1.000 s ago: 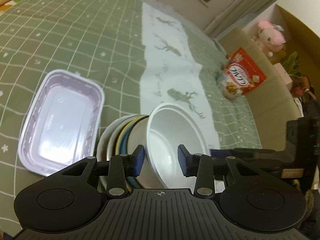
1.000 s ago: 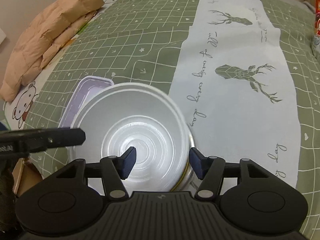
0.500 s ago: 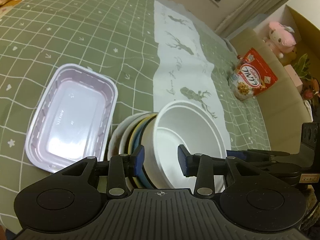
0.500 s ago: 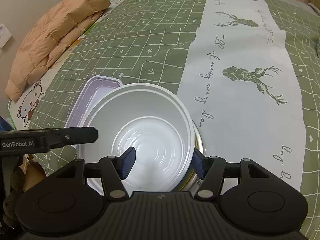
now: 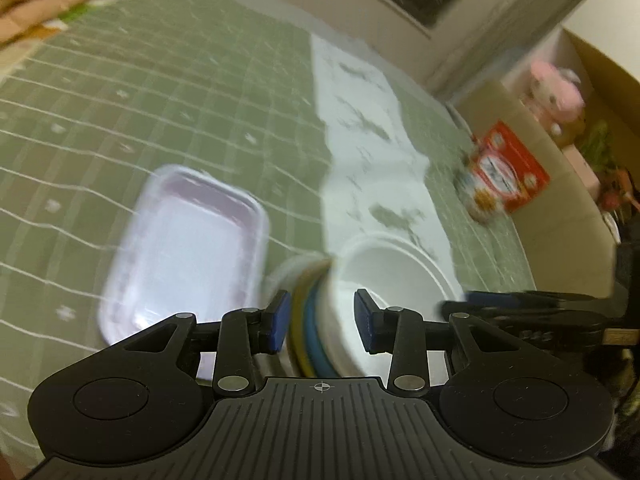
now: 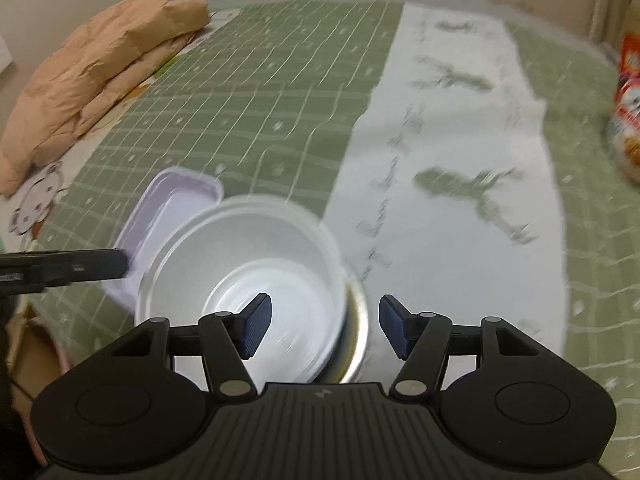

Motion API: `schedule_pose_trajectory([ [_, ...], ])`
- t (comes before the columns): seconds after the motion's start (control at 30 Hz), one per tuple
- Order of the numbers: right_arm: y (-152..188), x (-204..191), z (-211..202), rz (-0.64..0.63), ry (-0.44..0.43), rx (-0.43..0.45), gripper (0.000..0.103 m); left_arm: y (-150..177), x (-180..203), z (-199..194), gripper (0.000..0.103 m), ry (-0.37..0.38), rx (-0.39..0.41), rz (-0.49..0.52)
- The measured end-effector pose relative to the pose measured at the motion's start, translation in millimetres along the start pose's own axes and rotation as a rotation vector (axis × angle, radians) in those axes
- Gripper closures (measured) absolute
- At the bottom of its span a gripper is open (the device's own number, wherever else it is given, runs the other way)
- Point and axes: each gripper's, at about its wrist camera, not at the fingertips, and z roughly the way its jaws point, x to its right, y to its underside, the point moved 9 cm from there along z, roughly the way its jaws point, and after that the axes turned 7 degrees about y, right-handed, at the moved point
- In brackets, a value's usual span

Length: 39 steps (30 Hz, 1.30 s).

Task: Organize plates and bowls
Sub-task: 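Open the right gripper and lift it off the bowl stack, then move the right gripper to the red-and-white rectangular tray rim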

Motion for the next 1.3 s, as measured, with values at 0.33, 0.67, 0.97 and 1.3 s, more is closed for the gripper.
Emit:
schedule_pose_trajectory([
  [0.33,-71,-78,11,-0.074,-0.028,-0.010,0.042,-8,-93,-23,0.064,-0.293,0.125,-0.051],
  [0.67,-94,-142,115,0.049,0.006,-0.309,0.041,7,-129,-4,0.064,-0.176,0.100,-0.156],
  [0.97,-88,-171,158,0.076,-0.021,-0.365,0.039,21,-140,0,0.064,-0.159,0.071,-0.175],
  [1.3,-45,-235,137,-0.058,-0.227,-0.409,0.037,31,-156,-26,0.065,-0.235,0.084,-0.197],
])
